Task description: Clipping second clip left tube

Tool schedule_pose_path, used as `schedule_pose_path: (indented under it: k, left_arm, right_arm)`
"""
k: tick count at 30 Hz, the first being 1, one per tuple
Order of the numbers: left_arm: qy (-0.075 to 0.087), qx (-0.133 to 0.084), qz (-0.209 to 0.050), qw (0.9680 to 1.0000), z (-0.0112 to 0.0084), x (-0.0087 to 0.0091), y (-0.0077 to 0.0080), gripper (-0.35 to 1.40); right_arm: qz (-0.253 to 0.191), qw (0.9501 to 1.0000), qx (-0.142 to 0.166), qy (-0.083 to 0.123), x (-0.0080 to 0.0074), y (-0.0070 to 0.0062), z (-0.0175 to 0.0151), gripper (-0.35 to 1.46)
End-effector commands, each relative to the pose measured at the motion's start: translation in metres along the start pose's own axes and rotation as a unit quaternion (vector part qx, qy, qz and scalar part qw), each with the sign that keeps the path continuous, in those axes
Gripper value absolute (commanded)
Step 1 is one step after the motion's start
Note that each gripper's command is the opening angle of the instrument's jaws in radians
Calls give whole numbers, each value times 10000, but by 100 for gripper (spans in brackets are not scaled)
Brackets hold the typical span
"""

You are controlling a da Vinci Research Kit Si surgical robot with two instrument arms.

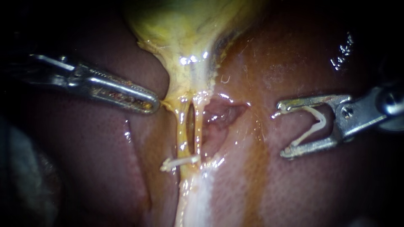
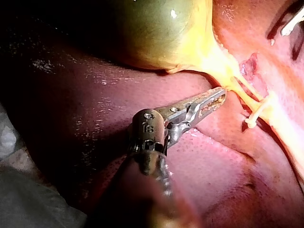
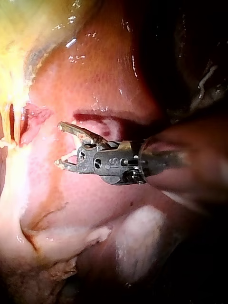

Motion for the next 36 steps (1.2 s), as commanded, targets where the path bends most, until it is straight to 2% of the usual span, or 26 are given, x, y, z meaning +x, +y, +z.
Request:
schedule_pose_path:
  k: [1, 5, 9, 13, 15, 20, 23, 30, 36]
  left_arm:
    - [-4, -14, 1, 10000, -1, 0, 0, -35]
    - [-30, -80, -19, 10000, -17, 6, 7, -35]
    - [7, -3, -84, 10000, -52, 23, 20, -35]
    - [165, 29, -158, 9997, -81, 41, 32, -35]
    - [235, 39, -126, 9996, -88, 45, 37, -35]
    - [274, 53, -119, 9995, -87, 48, 45, -35]
    - [280, 67, -122, 9995, -84, 48, 46, -35]
    - [291, 90, -122, 9995, -80, 48, 46, -35]
    - [282, 70, -123, 9995, -78, 49, 46, -35]
  right_arm:
    - [-22, 10000, 2, 0, 0, 0, 0, 50]
    - [7, 10000, 2, 0, 0, 0, 0, 50]
    - [66, 10000, 2, 1, 0, 0, 0, 50]
    - [66, 10000, 2, 1, 0, 0, 0, 50]
    - [97, 10000, 0, 1, 1, -1, 1, 50]
    - [164, 9999, -12, -1, 6, -1, 6, 50]
    - [365, 9992, 9, 137, 14, -2, 15, 50]
    - [1060, 9930, 157, 490, 46, -6, 50, 50]
    - [1299, 9895, 251, 575, 66, -7, 80, 49]
